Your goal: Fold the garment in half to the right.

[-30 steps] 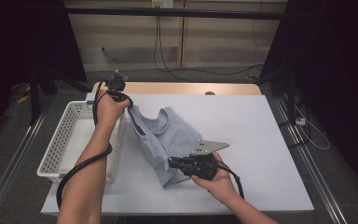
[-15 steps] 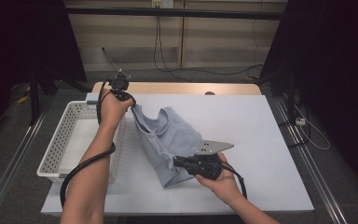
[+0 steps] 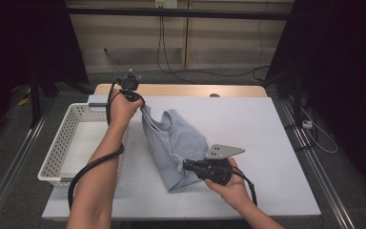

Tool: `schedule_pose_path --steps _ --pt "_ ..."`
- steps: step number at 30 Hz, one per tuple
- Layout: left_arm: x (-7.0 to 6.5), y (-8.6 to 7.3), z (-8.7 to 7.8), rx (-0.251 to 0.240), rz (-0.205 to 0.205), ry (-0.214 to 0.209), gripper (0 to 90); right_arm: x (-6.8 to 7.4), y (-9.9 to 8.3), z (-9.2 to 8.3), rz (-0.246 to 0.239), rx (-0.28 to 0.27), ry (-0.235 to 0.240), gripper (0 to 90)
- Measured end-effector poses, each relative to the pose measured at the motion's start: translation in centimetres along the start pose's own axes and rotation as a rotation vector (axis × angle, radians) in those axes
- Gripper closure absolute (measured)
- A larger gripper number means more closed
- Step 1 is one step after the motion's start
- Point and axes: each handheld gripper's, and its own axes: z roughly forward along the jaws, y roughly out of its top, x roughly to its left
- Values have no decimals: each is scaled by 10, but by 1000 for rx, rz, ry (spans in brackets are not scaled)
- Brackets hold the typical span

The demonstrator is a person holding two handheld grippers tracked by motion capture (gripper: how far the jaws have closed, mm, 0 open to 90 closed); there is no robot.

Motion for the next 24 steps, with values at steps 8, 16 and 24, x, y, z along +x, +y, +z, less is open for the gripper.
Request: schedule_pose_path --steps 8,16,24 --pt "-10 7 6 1 22 -11 848 -5 -5 -7 18 0 -25 879" --pt "-22 13 13 5 40 -19 847 -7 -10 -14 31 2 -44 880" --pt "-31 18 18 3 58 -21 839 -10 -13 -20 42 2 -59 880"
